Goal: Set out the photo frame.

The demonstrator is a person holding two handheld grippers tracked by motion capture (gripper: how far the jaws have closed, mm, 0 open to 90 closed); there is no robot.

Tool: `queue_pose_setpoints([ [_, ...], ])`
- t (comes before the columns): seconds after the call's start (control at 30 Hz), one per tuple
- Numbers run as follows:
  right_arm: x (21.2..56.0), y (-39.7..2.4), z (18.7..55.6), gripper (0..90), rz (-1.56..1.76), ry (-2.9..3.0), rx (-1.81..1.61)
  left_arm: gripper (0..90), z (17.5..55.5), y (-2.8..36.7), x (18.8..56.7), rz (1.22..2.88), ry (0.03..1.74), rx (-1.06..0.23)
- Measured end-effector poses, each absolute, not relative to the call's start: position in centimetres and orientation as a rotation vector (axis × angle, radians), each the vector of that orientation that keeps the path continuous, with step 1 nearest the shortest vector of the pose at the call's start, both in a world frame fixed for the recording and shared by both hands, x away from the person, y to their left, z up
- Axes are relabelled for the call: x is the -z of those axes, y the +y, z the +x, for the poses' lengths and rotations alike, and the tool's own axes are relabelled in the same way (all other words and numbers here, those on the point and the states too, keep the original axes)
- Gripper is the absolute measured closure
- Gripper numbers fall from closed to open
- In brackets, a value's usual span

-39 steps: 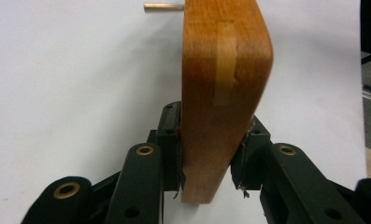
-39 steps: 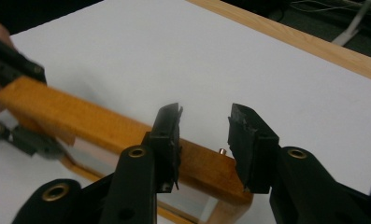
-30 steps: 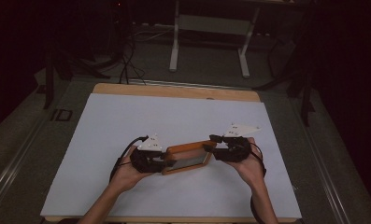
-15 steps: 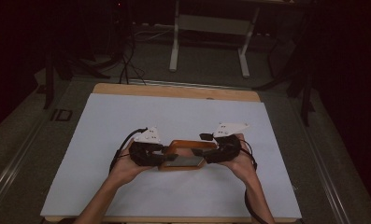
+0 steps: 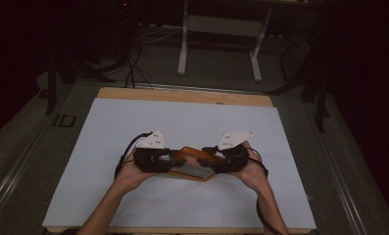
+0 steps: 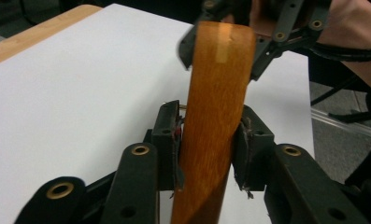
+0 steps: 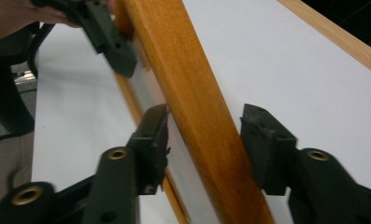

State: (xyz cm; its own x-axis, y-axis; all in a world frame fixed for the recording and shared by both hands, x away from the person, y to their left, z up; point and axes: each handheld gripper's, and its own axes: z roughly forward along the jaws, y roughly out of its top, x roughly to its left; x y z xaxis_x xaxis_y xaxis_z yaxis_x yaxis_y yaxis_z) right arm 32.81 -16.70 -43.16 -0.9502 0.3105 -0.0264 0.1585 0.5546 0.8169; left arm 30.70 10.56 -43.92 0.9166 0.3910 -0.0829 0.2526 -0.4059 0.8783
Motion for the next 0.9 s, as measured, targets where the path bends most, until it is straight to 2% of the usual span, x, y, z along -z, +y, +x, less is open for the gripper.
queue_pose_setpoints([
  [0.07, 43.1, -17.1, 32.6, 59.1, 0.383, 2.624, -1.362, 63.0, 30.8, 10.5, 43.9, 2.003, 0.475, -0.167],
  [0.27, 43.2, -17.3, 32.0, 62.7, 0.357, 2.605, -1.350, 55.3, 31.4, 10.9, 44.6, 1.948, 0.536, -0.134],
  [0.33, 43.1, -17.5, 31.8, 64.8, 0.369, 2.592, -1.335, 46.2, 31.7, 11.3, 44.7, 1.926, 0.561, -0.119],
  [0.47, 43.3, -18.1, 31.7, 67.4, 0.385, 2.567, -1.339, 37.5, 32.1, 11.9, 44.8, 1.889, 0.611, -0.113],
  [0.9, 43.8, -21.1, 31.1, 68.7, 0.422, 2.551, -1.374, 32.3, 32.8, 11.3, 46.4, 1.859, 0.641, -0.072],
])
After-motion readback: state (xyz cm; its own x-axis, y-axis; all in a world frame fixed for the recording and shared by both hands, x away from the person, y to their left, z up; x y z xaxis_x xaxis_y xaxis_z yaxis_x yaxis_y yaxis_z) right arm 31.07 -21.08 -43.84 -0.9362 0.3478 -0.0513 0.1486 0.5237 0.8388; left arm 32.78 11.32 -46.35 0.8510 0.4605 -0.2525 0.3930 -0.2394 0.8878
